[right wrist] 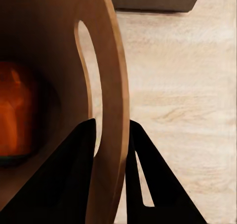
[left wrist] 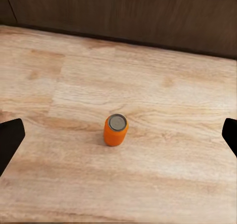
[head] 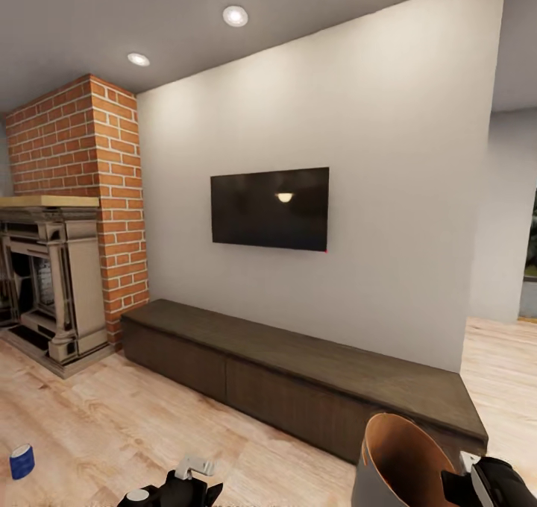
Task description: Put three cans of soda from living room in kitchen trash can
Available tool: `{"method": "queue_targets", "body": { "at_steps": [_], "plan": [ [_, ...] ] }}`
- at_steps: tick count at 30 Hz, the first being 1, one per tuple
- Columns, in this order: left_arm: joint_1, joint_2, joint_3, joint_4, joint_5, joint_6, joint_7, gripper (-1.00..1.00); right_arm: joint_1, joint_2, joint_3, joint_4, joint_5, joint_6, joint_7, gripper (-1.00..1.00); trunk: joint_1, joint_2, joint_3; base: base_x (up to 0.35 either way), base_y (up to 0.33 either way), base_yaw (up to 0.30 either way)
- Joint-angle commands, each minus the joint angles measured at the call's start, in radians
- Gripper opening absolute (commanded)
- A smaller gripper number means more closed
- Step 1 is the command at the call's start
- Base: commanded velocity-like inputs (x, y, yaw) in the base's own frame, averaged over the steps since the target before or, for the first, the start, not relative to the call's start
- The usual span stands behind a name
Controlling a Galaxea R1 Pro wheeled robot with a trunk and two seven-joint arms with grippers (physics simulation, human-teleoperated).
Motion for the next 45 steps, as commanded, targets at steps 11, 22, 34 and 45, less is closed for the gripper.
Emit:
{"method": "queue_targets", "body": {
  "at_steps": [11,22,34,45],
  "plan": [
    [0.0,0.001,0.0,0.0,0.001,0.002,-0.001,1.0,0.001,-0.055,-0.007,0.03,-0.042,-0.029,0.001,-1.0,0.0,0.0,-0.012,0.0,0.0,0.071],
    [0.0,0.0,0.0,0.001,-0.001,0.009,-0.002,1.0,0.002,-0.121,-0.001,0.203,-0.041,-0.197,0.014,-1.0,0.0,0.0,-0.024,0.025,0.0,-0.002],
    [-0.001,-0.003,-0.002,0.001,-0.002,0.016,-0.004,1.0,0.002,-0.121,0.001,0.21,-0.04,-0.207,0.016,-1.0,0.0,0.0,-0.025,0.286,0.0,-0.202],
    [-0.001,-0.006,-0.002,0.001,-0.002,0.017,-0.005,1.0,0.002,-0.12,0.003,0.211,-0.04,-0.207,0.016,-1.0,0.0,0.0,-0.021,0.25,0.0,-0.226]
  ]
}}
